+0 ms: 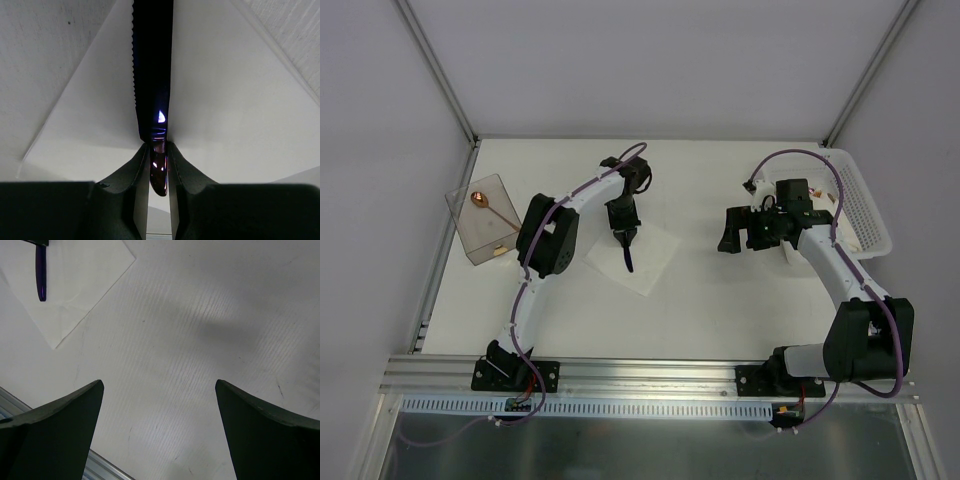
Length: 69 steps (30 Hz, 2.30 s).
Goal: Place the utensils on the paper napkin and roll it up
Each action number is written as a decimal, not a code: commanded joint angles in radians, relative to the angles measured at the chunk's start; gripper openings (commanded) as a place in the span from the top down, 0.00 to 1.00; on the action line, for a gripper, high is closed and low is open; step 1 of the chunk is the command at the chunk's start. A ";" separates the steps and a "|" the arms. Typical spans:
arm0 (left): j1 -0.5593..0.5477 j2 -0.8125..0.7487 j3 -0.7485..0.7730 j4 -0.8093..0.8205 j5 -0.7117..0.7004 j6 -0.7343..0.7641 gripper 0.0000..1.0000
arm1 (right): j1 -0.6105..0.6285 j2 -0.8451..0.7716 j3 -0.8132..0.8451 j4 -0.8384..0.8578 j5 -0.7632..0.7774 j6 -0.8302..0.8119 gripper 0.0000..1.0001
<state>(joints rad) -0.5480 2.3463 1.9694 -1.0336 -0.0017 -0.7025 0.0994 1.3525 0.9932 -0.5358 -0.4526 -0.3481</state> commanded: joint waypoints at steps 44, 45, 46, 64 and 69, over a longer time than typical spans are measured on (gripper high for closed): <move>0.772 -0.590 -0.234 0.010 -0.030 0.072 0.48 | -0.009 -0.004 0.050 -0.012 -0.017 0.009 0.01; 0.777 -0.576 -0.231 0.012 -0.043 0.061 0.49 | -0.009 -0.001 0.050 -0.013 -0.017 0.009 0.01; 0.777 -0.552 -0.225 0.017 -0.076 0.037 0.49 | -0.010 0.000 0.050 -0.013 -0.015 0.009 0.01; 0.809 -0.167 -0.037 0.012 -0.167 -0.193 0.53 | -0.026 0.033 0.050 -0.015 0.009 0.006 0.01; 0.823 -0.096 0.029 0.014 -0.187 -0.181 0.53 | -0.029 0.043 0.051 -0.016 0.011 0.006 0.01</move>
<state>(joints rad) 0.2573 2.2250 1.9316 -1.0000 -0.1436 -0.8665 0.0814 1.3891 0.9951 -0.5373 -0.4488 -0.3477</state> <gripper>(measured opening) 0.472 0.991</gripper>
